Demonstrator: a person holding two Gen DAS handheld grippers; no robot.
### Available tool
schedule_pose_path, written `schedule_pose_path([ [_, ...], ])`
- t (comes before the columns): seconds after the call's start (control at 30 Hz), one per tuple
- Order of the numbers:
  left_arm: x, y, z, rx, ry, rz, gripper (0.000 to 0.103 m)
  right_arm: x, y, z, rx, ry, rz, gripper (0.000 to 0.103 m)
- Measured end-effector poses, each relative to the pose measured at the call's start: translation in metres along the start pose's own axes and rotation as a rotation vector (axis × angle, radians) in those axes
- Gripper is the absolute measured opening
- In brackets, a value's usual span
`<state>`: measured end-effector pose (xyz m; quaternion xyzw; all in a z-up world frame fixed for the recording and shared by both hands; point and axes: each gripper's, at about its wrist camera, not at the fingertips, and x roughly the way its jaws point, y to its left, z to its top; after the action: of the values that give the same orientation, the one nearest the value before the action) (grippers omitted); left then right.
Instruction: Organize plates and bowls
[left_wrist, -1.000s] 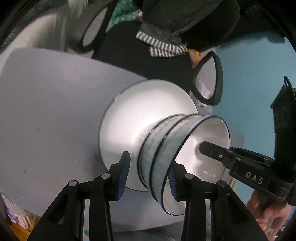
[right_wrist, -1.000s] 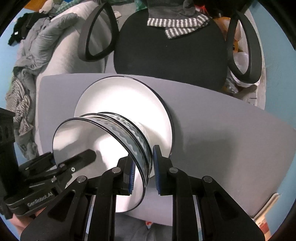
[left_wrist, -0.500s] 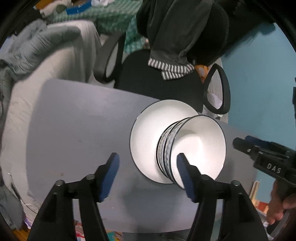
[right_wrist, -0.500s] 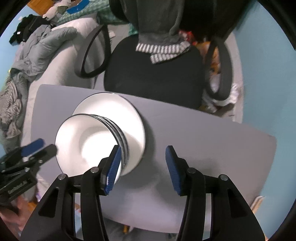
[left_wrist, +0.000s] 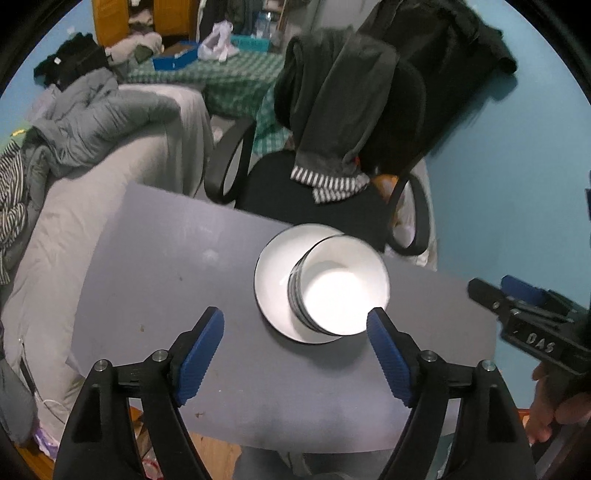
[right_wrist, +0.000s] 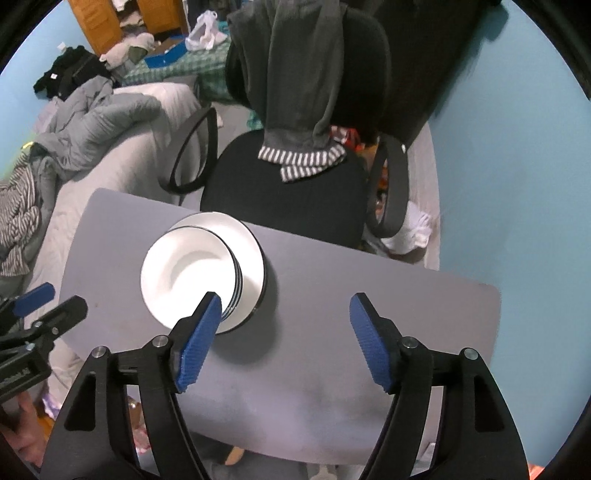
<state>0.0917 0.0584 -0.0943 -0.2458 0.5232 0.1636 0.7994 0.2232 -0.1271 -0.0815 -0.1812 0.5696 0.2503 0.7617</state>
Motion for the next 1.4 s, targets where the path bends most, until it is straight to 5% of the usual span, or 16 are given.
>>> schedule_pose_path([
  [0.2, -0.035, -0.007, -0.011, -0.001, -0.052, -0.041, 0.088, -0.026, 0.005, -0.012, -0.003, -0.051, -0.010, 0.072],
  [0.7, -0.079, -0.015, -0.028, 0.046, -0.156, -0.009, 0.088, -0.075, -0.002, -0.036, 0.059, -0.150, -0.043, 0.072],
  [1.4, -0.103, -0.023, -0.027, 0.086, -0.191, -0.003, 0.088, -0.080, 0.001, -0.043, 0.075, -0.158, -0.041, 0.072],
])
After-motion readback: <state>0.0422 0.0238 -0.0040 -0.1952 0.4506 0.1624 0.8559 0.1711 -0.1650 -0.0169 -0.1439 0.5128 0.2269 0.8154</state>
